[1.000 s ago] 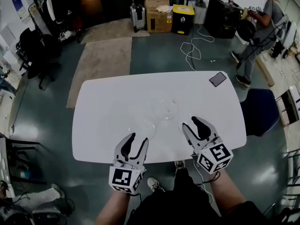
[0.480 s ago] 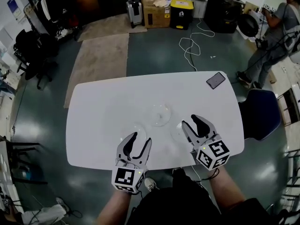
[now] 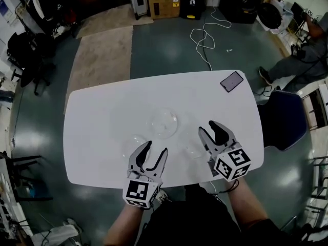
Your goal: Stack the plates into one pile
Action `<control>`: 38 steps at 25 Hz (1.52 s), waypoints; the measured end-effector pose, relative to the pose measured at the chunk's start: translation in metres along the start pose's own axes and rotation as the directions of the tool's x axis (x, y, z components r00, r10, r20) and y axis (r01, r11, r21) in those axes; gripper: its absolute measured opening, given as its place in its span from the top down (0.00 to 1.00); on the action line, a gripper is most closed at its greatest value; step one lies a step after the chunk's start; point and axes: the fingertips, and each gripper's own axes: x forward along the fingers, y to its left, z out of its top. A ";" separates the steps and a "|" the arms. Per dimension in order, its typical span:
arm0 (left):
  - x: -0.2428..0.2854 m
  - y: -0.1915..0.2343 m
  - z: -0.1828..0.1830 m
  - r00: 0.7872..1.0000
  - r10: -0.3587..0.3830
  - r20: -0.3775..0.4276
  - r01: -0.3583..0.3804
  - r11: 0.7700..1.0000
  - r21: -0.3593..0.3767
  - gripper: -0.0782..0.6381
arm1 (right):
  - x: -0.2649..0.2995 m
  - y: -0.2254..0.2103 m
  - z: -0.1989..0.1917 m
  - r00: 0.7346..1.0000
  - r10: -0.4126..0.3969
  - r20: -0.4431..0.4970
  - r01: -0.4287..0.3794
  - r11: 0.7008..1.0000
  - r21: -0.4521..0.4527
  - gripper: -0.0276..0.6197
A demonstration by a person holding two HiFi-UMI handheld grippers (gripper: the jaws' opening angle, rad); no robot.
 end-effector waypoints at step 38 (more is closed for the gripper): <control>0.109 -0.034 -0.169 0.908 0.018 -0.419 0.013 0.997 0.071 0.58 | 0.015 -0.083 -0.118 0.969 0.055 -0.241 -0.009 0.982 0.188 0.68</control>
